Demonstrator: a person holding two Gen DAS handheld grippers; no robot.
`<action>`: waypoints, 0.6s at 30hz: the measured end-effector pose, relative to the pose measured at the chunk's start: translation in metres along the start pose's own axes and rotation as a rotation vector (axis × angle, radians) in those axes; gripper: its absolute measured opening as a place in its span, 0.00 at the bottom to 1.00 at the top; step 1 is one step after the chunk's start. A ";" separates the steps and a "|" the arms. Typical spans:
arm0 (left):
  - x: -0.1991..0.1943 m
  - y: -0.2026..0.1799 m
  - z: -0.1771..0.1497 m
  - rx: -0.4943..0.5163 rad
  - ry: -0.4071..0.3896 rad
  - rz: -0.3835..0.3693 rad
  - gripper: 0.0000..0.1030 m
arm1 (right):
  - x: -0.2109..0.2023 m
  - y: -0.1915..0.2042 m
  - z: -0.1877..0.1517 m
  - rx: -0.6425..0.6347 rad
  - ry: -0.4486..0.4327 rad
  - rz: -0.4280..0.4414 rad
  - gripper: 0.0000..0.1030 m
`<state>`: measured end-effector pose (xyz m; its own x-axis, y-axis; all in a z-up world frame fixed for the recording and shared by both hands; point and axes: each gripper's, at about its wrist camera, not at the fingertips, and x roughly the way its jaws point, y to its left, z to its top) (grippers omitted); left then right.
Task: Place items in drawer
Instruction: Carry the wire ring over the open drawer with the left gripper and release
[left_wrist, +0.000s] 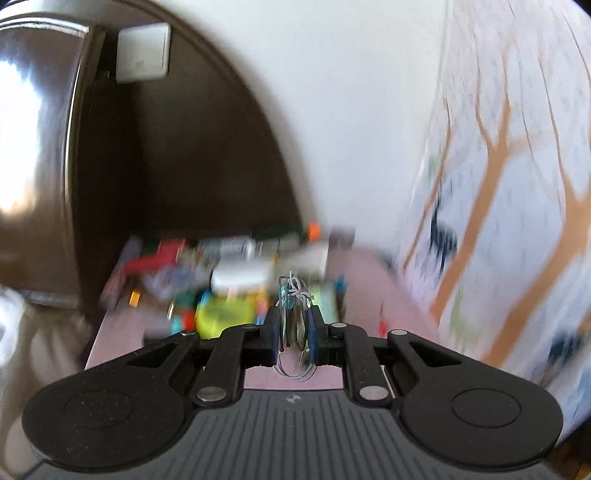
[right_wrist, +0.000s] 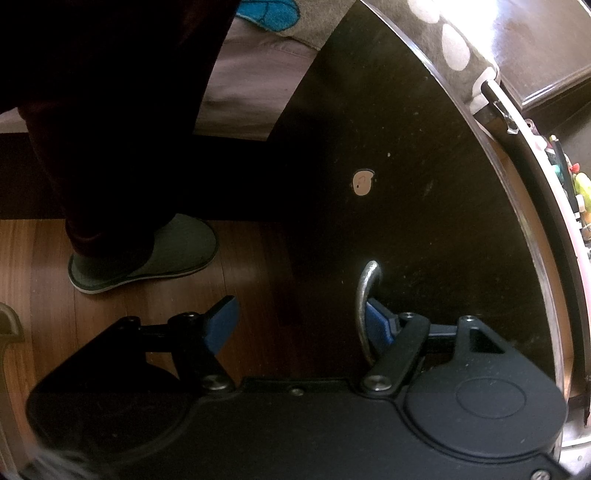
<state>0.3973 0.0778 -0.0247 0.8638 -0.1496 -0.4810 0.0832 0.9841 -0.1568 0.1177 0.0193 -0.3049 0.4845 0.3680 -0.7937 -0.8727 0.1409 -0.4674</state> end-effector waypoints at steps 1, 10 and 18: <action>0.001 0.000 0.013 -0.021 -0.032 -0.013 0.13 | 0.000 0.000 0.000 0.000 0.000 0.000 0.73; -0.003 -0.011 0.094 -0.066 -0.180 -0.030 0.00 | -0.001 -0.001 -0.001 -0.003 -0.004 0.003 0.73; 0.041 0.006 0.014 0.008 0.105 0.059 0.66 | -0.001 -0.002 -0.002 -0.005 -0.005 0.006 0.73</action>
<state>0.4399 0.0790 -0.0331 0.8108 -0.1005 -0.5766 0.0381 0.9921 -0.1194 0.1189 0.0172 -0.3041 0.4788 0.3737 -0.7944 -0.8753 0.1340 -0.4646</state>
